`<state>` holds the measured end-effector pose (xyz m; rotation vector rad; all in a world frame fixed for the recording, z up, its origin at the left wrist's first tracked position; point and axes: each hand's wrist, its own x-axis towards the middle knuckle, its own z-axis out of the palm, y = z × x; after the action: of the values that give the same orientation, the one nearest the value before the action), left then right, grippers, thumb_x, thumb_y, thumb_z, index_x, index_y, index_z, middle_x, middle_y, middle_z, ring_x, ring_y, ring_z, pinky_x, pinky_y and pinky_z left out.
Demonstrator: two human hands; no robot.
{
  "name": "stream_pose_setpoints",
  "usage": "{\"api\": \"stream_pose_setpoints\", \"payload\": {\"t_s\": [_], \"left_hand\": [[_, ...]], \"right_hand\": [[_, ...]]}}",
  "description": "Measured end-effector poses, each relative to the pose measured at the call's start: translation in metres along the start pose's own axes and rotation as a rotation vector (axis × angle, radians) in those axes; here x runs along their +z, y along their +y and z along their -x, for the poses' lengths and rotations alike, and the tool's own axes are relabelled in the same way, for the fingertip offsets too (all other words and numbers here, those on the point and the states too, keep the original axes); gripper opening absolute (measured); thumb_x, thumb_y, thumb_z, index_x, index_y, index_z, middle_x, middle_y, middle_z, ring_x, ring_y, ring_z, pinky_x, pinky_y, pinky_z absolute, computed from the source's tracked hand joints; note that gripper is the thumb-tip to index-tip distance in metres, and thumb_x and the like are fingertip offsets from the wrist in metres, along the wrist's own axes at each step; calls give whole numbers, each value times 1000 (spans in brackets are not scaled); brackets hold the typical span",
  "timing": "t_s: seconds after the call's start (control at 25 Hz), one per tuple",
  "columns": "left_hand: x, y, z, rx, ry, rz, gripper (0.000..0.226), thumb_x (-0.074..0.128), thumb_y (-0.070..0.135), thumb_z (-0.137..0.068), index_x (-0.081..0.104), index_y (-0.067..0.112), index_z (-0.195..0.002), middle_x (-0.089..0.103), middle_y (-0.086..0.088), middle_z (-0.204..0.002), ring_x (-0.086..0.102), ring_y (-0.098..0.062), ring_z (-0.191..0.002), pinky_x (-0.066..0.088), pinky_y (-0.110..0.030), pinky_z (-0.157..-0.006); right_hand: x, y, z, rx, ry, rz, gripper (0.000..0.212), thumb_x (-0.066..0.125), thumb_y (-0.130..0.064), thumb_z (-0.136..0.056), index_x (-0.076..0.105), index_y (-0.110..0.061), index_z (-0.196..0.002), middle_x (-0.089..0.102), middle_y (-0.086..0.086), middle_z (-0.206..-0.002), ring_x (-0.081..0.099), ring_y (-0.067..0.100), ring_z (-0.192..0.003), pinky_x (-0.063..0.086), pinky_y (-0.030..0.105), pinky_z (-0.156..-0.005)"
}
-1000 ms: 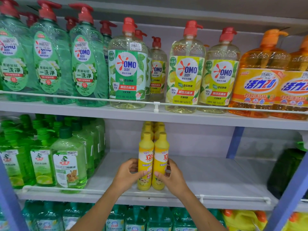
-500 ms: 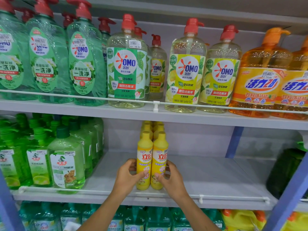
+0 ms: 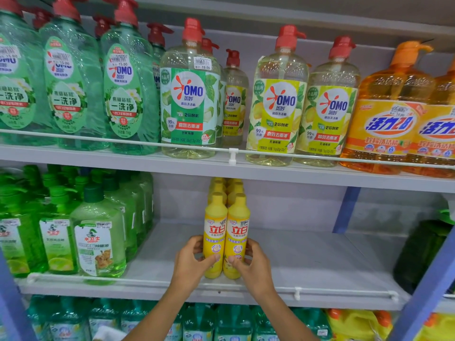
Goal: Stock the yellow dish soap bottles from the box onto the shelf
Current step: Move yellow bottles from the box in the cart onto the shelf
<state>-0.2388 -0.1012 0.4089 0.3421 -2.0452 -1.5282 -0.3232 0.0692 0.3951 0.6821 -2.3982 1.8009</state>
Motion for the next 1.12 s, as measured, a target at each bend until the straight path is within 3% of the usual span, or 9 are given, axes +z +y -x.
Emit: {"api": "stream_pose_setpoints", "payload": {"t_s": [0.16, 0.4, 0.72, 1.0, 1.12], "left_hand": [[4, 2, -2, -9, 35, -14, 52, 90, 21, -71, 64, 25, -115, 72, 13, -106, 68, -2, -98, 55, -17, -83], [8, 3, -10, -18, 51, -5, 49, 90, 16, -71, 65, 22, -113, 72, 11, -104, 68, -4, -97, 56, -19, -83], [11, 0, -17, -23, 58, 4, 51, 91, 17, -71, 65, 20, -114, 72, 10, -105, 69, -3, -96, 53, -10, -75], [11, 1, -19, -35, 45, 20, 52, 91, 17, -71, 64, 18, -115, 72, 7, -106, 68, -7, -98, 54, -14, -78], [10, 1, -21, -45, 33, 19, 54, 91, 19, -70, 63, 18, -117, 72, 7, -107, 69, -9, -99, 55, -18, -82]], "right_hand": [[6, -1, 2, 23, 34, 14, 54, 86, -26, -79, 59, -27, -126, 68, -14, -116, 65, 3, -106, 58, 26, -90], [8, -4, -11, 32, 50, 52, 54, 87, -28, -77, 62, -26, -125, 70, -13, -114, 66, 2, -101, 55, 17, -83], [11, 4, -21, 27, 63, 66, 50, 88, -29, -75, 65, -27, -119, 72, -13, -109, 68, 4, -99, 59, 30, -88], [9, -1, -22, 34, 46, 72, 52, 89, -31, -74, 64, -27, -119, 71, -13, -110, 67, 2, -99, 54, 16, -82], [8, -2, -24, 44, 40, 86, 54, 91, -32, -72, 64, -26, -118, 72, -12, -109, 68, 4, -97, 56, 18, -82]]}}
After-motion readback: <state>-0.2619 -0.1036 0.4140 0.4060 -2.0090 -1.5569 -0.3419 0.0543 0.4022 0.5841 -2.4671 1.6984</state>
